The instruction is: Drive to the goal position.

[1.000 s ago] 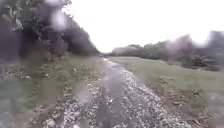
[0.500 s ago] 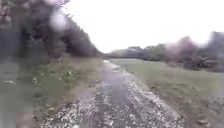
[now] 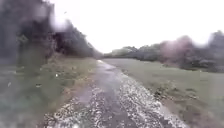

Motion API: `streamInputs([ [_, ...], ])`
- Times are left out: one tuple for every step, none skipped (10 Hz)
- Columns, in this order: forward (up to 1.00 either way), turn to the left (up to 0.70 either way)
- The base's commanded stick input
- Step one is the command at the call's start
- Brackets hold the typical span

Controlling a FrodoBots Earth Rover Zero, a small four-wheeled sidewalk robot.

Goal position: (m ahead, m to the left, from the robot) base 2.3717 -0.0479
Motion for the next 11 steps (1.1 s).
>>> streamInputs([
  [1.0, 0.0],
  [1.0, 0.0],
  [1.0, 0.0],
  [1.0, 0.0],
  [1.0, 0.0],
  [1.0, 0.0],
  [1.0, 0.0],
  [1.0, 0.0],
  [1.0, 0.0],
  [1.0, 0.0],
  [1.0, 0.0],
])
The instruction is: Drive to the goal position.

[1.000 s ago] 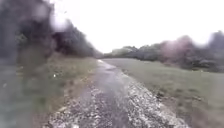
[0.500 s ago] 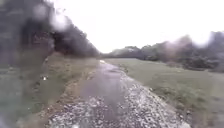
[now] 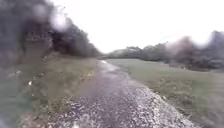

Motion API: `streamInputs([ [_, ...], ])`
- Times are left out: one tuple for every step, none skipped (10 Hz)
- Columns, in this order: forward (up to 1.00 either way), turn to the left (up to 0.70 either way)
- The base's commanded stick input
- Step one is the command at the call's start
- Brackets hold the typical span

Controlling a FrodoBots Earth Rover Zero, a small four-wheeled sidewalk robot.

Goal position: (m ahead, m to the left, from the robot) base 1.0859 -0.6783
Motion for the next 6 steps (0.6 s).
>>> streamInputs([
  [1.0, 0.0],
  [1.0, 0.0],
  [1.0, 0.0],
  [1.0, 0.0],
  [1.0, 0.0],
  [1.0, 0.0],
])
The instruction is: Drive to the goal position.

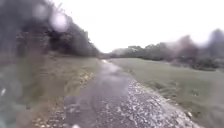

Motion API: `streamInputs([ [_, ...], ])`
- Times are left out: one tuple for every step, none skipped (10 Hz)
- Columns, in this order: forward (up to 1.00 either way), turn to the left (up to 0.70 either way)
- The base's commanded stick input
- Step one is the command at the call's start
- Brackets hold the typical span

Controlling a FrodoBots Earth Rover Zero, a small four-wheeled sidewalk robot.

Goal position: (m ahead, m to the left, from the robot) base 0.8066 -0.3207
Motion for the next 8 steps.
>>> streamInputs([
  [1.0, 0.0],
  [1.0, 0.0],
  [1.0, 0.0],
  [1.0, 0.0],
  [1.0, 0.0],
  [1.0, 0.0],
  [1.0, 0.0],
  [1.0, 0.0],
])
